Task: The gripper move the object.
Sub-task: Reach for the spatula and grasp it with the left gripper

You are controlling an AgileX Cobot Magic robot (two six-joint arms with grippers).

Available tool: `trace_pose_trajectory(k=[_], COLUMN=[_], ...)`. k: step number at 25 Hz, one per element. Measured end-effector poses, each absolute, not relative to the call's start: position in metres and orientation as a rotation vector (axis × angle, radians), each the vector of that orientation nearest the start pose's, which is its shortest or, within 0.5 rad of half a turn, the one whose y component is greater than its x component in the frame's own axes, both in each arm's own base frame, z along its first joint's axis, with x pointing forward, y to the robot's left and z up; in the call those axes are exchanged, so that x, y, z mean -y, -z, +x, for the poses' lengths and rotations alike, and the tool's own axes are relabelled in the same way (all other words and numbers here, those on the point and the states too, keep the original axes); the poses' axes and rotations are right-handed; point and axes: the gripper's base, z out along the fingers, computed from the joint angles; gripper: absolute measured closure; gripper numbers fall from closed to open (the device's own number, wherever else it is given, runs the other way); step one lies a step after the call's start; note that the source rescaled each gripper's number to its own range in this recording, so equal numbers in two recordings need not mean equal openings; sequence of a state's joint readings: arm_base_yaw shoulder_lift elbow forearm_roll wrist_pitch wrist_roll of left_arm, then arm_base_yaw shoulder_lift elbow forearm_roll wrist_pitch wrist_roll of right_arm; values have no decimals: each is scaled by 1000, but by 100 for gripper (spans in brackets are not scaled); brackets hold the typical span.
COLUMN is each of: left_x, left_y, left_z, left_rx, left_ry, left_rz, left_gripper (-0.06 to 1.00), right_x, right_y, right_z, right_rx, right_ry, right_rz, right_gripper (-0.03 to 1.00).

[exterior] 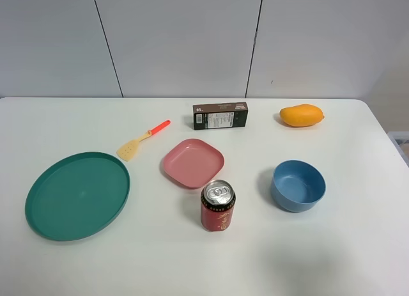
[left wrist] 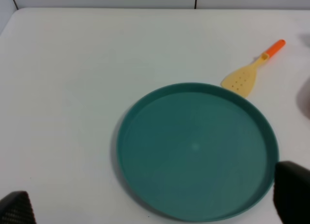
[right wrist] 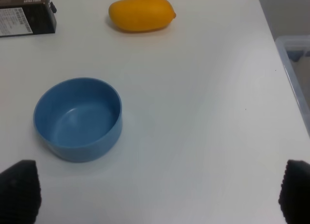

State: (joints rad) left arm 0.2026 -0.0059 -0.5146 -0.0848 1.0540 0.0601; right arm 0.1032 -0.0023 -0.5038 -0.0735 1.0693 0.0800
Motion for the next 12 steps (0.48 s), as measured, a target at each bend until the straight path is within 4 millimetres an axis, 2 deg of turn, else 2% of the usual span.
trace_pose_trajectory(k=[12], left_x=[8], left_y=[-282], left_z=[-6], left_rx=[-2010], left_ry=[-66], left_rz=[-139], left_gripper=[-6], right_x=[6], right_y=[-278], right_z=[-6], right_rx=[-2045], right_ry=[-26], right_rz=[-20], right_gripper=[-3])
